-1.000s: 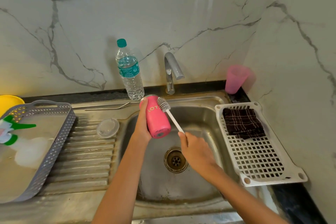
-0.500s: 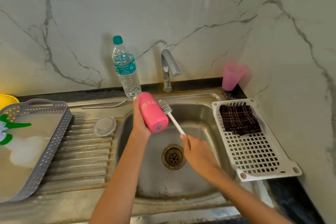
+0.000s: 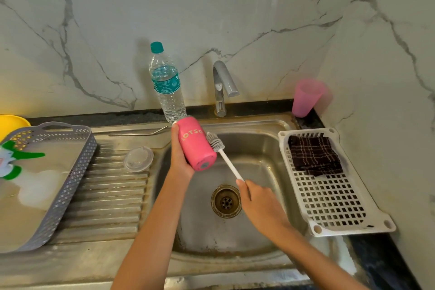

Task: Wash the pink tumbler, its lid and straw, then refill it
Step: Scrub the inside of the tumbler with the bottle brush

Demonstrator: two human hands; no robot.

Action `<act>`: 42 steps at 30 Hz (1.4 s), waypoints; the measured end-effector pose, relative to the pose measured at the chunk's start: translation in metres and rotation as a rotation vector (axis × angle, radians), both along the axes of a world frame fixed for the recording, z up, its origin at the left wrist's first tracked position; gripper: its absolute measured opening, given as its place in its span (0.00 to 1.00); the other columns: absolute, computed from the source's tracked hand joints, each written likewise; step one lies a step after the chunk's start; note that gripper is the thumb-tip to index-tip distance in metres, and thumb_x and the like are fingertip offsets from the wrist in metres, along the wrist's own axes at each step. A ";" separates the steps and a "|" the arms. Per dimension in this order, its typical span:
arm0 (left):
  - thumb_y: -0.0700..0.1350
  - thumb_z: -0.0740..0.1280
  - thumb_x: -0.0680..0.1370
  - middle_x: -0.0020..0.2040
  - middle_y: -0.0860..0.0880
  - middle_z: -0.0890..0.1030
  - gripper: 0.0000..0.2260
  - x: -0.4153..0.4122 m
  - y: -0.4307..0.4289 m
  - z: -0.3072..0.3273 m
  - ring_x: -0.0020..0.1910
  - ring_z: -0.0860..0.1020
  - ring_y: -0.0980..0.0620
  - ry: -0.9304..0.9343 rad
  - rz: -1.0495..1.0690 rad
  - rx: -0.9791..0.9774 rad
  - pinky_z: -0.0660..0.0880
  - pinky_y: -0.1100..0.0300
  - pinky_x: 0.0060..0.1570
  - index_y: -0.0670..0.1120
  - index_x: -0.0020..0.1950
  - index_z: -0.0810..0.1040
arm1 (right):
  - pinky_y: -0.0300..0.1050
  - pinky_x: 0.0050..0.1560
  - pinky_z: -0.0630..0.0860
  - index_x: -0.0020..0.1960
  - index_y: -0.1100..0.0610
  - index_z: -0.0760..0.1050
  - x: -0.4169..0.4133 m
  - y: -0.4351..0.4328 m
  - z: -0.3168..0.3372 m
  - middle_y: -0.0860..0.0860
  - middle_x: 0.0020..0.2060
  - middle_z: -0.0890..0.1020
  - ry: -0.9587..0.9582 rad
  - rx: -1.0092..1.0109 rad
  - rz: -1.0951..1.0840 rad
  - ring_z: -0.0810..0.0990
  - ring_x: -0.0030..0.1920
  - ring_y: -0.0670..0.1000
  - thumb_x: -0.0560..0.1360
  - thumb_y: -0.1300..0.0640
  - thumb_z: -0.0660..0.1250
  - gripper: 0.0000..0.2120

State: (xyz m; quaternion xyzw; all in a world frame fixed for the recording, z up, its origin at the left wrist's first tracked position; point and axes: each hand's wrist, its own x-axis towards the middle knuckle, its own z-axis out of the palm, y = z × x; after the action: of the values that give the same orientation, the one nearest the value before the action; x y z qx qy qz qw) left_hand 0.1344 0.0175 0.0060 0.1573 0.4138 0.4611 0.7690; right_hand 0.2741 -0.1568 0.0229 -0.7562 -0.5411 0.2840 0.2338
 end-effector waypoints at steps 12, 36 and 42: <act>0.65 0.68 0.72 0.46 0.42 0.83 0.30 -0.003 -0.003 -0.019 0.43 0.83 0.44 -0.021 -0.043 -0.003 0.75 0.41 0.59 0.45 0.65 0.74 | 0.48 0.34 0.71 0.40 0.50 0.68 -0.004 0.009 -0.008 0.48 0.29 0.74 -0.033 0.003 0.002 0.77 0.33 0.54 0.82 0.42 0.48 0.19; 0.64 0.62 0.75 0.43 0.45 0.81 0.22 0.008 -0.006 -0.013 0.39 0.82 0.47 0.028 0.043 -0.032 0.80 0.56 0.39 0.46 0.54 0.76 | 0.47 0.38 0.69 0.37 0.51 0.66 0.004 0.031 0.016 0.49 0.32 0.73 -0.078 0.001 -0.009 0.75 0.37 0.55 0.82 0.43 0.48 0.20; 0.64 0.59 0.76 0.37 0.46 0.81 0.22 -0.003 -0.005 -0.013 0.35 0.81 0.48 0.020 0.055 -0.022 0.79 0.57 0.36 0.47 0.51 0.75 | 0.44 0.32 0.66 0.36 0.50 0.65 0.006 -0.002 0.015 0.48 0.29 0.73 -0.048 -0.047 0.032 0.72 0.30 0.50 0.82 0.42 0.48 0.20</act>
State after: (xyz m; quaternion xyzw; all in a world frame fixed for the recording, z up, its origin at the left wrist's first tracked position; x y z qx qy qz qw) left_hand 0.1317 0.0125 -0.0075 0.1418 0.4307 0.4761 0.7535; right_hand 0.2805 -0.1586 0.0378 -0.7594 -0.5517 0.2820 0.1985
